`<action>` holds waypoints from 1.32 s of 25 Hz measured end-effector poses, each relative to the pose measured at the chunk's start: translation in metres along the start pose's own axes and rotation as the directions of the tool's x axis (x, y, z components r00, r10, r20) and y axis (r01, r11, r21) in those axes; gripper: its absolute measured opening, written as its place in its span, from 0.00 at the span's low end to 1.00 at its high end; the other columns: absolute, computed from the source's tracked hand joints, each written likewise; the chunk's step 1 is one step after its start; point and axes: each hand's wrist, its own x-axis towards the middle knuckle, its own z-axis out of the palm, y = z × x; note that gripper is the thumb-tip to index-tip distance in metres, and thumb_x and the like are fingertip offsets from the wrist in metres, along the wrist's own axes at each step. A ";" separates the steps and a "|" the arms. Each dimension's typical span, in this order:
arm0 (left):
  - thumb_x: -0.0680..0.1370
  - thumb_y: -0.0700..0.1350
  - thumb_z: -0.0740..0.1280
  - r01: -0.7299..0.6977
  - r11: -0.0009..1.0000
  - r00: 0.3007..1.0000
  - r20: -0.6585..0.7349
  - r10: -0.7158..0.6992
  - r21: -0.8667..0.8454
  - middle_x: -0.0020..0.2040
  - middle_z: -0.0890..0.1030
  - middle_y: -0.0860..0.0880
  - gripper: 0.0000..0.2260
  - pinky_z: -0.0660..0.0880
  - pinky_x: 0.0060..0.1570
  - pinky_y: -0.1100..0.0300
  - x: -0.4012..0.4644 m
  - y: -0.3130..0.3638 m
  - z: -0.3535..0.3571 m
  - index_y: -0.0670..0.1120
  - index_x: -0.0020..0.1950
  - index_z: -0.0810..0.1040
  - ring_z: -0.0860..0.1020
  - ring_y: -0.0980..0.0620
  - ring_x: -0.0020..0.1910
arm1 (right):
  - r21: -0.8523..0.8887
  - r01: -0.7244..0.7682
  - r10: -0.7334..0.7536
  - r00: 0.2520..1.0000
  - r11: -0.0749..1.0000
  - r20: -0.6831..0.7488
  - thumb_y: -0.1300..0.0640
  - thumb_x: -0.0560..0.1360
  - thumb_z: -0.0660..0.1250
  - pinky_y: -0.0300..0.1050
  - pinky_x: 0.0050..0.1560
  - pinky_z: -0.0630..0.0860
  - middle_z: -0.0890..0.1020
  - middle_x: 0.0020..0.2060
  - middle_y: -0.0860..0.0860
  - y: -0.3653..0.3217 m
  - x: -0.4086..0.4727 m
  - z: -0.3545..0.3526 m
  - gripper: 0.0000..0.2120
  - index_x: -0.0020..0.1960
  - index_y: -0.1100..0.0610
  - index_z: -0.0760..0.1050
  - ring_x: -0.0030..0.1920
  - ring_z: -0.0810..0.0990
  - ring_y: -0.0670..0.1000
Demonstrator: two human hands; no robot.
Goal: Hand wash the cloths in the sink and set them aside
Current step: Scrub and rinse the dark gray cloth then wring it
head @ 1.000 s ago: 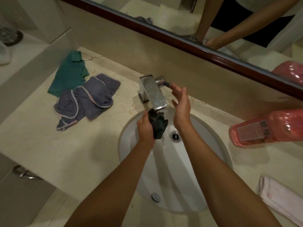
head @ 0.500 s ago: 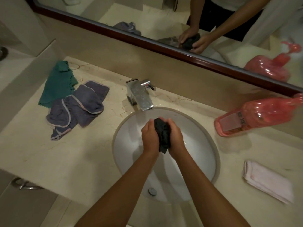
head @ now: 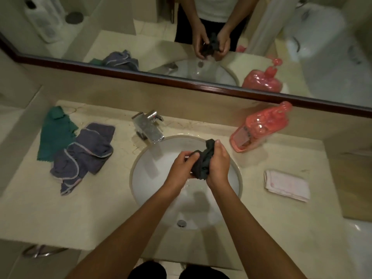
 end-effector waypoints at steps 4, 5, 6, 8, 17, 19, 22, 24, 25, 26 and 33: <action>0.82 0.43 0.66 -0.098 0.995 0.994 -0.059 0.097 -0.021 0.55 0.84 0.44 0.07 0.83 0.47 0.53 -0.011 0.020 -0.011 0.47 0.59 0.81 0.84 0.48 0.52 | 0.049 -0.010 0.005 0.995 0.999 0.099 0.51 0.83 0.61 0.50 0.47 0.76 0.80 0.39 0.50 -0.019 -0.020 -0.007 0.11 0.44 0.53 0.77 0.42 0.78 0.50; 0.82 0.43 0.66 -0.158 0.987 0.983 -0.091 0.158 0.008 0.55 0.85 0.47 0.07 0.82 0.51 0.55 -0.013 0.027 -0.010 0.49 0.58 0.82 0.83 0.50 0.54 | 0.073 -0.055 0.045 0.989 0.996 0.142 0.50 0.83 0.61 0.53 0.50 0.77 0.82 0.43 0.52 -0.020 -0.028 -0.006 0.11 0.47 0.53 0.78 0.46 0.80 0.52; 0.82 0.43 0.66 -0.211 0.976 0.970 -0.113 0.215 0.053 0.54 0.85 0.51 0.08 0.81 0.53 0.59 -0.016 0.033 -0.008 0.50 0.58 0.83 0.83 0.54 0.54 | 0.064 -0.101 0.088 0.980 0.993 0.178 0.46 0.82 0.60 0.56 0.52 0.79 0.84 0.48 0.53 -0.020 -0.037 -0.003 0.13 0.51 0.53 0.79 0.50 0.82 0.54; 0.80 0.45 0.68 -0.292 0.943 0.945 -0.102 0.310 0.157 0.50 0.86 0.57 0.09 0.79 0.53 0.64 -0.023 0.045 0.002 0.52 0.58 0.85 0.83 0.60 0.52 | -0.017 -0.147 0.147 0.973 0.989 0.178 0.39 0.80 0.57 0.51 0.41 0.82 0.85 0.50 0.53 -0.017 -0.052 0.009 0.20 0.57 0.51 0.79 0.50 0.84 0.55; 0.85 0.46 0.60 -0.361 0.924 0.910 0.265 0.318 0.129 0.63 0.80 0.51 0.12 0.73 0.64 0.60 -0.028 0.088 -0.025 0.51 0.68 0.76 0.77 0.55 0.63 | 0.053 -0.213 0.202 0.966 0.976 0.164 0.44 0.84 0.56 0.33 0.18 0.64 0.75 0.20 0.49 -0.056 -0.086 0.023 0.20 0.45 0.58 0.74 0.16 0.71 0.46; 0.85 0.45 0.60 -0.472 0.866 0.872 0.234 0.430 0.163 0.56 0.83 0.52 0.11 0.75 0.60 0.61 -0.037 0.086 -0.022 0.49 0.62 0.80 0.80 0.57 0.58 | 0.183 -0.290 0.268 0.954 0.939 0.132 0.44 0.84 0.56 0.34 0.18 0.66 0.76 0.21 0.50 -0.068 -0.089 0.031 0.19 0.43 0.57 0.73 0.18 0.73 0.46; 0.84 0.45 0.61 -0.614 0.714 0.781 0.125 0.612 0.337 0.45 0.81 0.50 0.09 0.73 0.47 0.60 -0.044 0.078 -0.019 0.45 0.49 0.80 0.77 0.57 0.45 | 0.294 -0.377 0.335 0.924 0.878 0.184 0.42 0.83 0.56 0.37 0.24 0.74 0.81 0.28 0.53 -0.080 -0.091 0.035 0.23 0.44 0.59 0.77 0.25 0.80 0.50; 0.85 0.45 0.61 -0.635 0.671 0.751 0.104 0.651 0.383 0.45 0.78 0.49 0.10 0.69 0.44 0.65 -0.044 0.080 -0.020 0.45 0.48 0.78 0.75 0.59 0.44 | 0.329 -0.393 0.337 0.917 0.859 0.216 0.41 0.82 0.57 0.41 0.35 0.78 0.82 0.35 0.56 -0.084 -0.091 0.032 0.24 0.49 0.62 0.78 0.33 0.82 0.53; 0.85 0.46 0.61 -0.642 0.652 0.743 0.116 0.659 0.404 0.44 0.77 0.49 0.09 0.68 0.43 0.68 -0.043 0.083 -0.020 0.45 0.47 0.77 0.74 0.60 0.44 | 0.348 -0.396 0.336 0.915 0.849 0.222 0.41 0.81 0.58 0.44 0.44 0.78 0.82 0.40 0.58 -0.086 -0.092 0.030 0.25 0.53 0.64 0.77 0.38 0.81 0.55; 0.84 0.46 0.61 -0.646 0.636 0.737 0.128 0.664 0.422 0.44 0.76 0.50 0.09 0.67 0.43 0.71 -0.043 0.087 -0.021 0.46 0.47 0.76 0.74 0.61 0.44 | 0.372 -0.401 0.335 0.914 0.837 0.231 0.42 0.81 0.59 0.47 0.54 0.76 0.81 0.44 0.59 -0.088 -0.094 0.028 0.25 0.56 0.65 0.76 0.44 0.80 0.56; 0.83 0.44 0.64 -0.670 0.609 0.691 0.055 0.721 0.424 0.47 0.70 0.50 0.07 0.66 0.45 0.75 -0.043 0.099 -0.010 0.44 0.47 0.72 0.72 0.65 0.45 | 0.446 -0.289 0.256 0.957 0.847 0.133 0.43 0.81 0.61 0.46 0.46 0.78 0.85 0.40 0.55 -0.090 -0.092 0.039 0.20 0.51 0.60 0.80 0.40 0.85 0.53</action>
